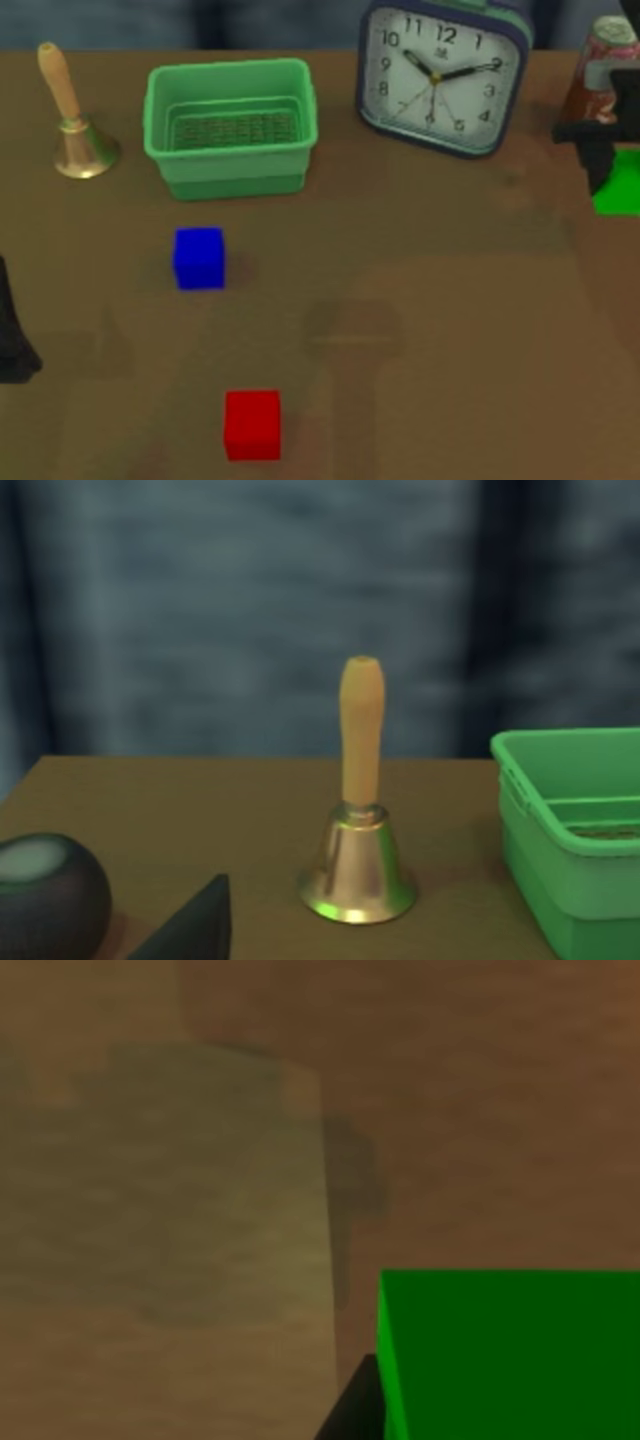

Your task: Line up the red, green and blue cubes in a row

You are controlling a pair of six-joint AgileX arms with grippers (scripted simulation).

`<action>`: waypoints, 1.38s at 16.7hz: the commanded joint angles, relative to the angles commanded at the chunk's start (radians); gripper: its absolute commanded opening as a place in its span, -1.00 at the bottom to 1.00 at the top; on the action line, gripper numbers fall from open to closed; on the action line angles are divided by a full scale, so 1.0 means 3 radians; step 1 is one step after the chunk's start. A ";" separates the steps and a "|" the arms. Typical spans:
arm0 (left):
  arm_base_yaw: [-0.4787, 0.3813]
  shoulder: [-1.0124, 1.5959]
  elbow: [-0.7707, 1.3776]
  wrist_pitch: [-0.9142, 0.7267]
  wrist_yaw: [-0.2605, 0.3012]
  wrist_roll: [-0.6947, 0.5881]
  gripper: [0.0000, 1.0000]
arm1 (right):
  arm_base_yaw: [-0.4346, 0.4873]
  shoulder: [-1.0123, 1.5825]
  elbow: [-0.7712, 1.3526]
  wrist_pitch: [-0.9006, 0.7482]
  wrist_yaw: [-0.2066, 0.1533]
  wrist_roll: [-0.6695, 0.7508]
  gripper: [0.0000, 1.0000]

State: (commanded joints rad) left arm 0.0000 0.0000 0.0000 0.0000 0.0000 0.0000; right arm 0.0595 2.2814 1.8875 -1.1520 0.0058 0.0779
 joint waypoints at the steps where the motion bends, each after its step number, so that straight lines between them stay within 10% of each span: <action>1: 0.0000 0.0000 0.0000 0.0000 0.0000 0.0000 1.00 | 0.0000 0.0000 0.0000 0.0000 0.0000 0.0000 -1.00; 7: 0.0000 0.0000 0.0000 0.0000 0.0000 0.0000 1.00 | 0.0205 -0.0051 -0.0088 0.0020 0.0001 0.0234 -1.00; 17: 0.0000 0.0000 0.0000 0.0000 0.0000 0.0000 1.00 | 0.2458 -0.0737 -0.1005 0.0178 0.0029 0.2405 -1.00; 23: 0.0000 0.0000 0.0000 0.0000 0.0000 0.0000 1.00 | 0.2923 -0.0987 -0.1277 0.0262 0.0052 0.2869 -1.00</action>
State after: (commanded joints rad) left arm 0.0000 0.0000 0.0000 0.0000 0.0000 0.0000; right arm 0.9364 1.9853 1.5043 -1.0734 0.0214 0.9386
